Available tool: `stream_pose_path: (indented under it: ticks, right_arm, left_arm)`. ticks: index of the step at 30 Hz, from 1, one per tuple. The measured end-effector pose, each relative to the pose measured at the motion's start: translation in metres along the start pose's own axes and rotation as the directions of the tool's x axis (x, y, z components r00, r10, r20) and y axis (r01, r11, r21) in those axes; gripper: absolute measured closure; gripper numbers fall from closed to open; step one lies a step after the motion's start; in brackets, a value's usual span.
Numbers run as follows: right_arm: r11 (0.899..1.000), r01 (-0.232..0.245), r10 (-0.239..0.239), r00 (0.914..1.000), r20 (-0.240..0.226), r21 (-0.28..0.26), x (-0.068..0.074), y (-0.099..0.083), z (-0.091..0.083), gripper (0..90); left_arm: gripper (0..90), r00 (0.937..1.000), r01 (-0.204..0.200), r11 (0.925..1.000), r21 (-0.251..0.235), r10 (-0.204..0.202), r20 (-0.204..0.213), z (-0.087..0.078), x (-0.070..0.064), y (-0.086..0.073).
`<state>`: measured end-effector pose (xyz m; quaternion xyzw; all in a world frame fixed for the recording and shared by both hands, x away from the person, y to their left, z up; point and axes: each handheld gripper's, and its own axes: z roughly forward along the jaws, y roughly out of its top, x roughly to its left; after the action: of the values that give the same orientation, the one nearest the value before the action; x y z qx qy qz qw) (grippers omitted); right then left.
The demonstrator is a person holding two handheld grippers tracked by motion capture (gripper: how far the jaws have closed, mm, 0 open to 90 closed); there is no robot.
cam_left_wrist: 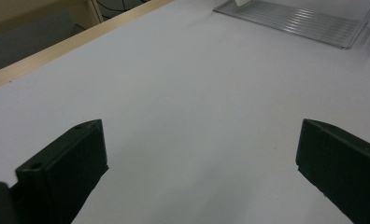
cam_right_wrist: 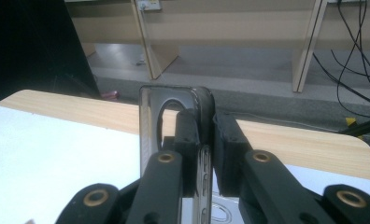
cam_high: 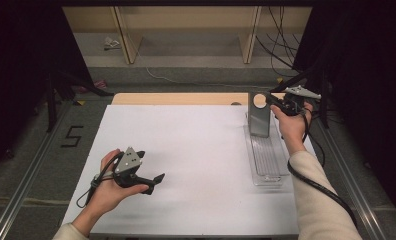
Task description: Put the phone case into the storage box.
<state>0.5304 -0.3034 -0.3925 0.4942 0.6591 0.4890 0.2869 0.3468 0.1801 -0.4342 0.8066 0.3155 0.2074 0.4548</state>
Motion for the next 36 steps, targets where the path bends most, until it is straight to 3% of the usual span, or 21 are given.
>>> stream_pose_path:
  ticks: [27,36]
  right_arm:
    - [1.000,0.012,-0.012,0.9998,-0.017,0.023,-0.002,-0.004,0.007,80.9]
    - [0.999,0.026,-0.026,0.9995,0.015,0.033,-0.001,-0.002,0.012,70.1]
  left_arm:
    - [1.7,1.0000,-0.001,1.0000,0.001,0.001,0.001,0.001,0.000,0.000]
    - [1.7,1.0000,-0.001,1.0000,0.000,0.001,0.001,0.000,0.000,0.000]
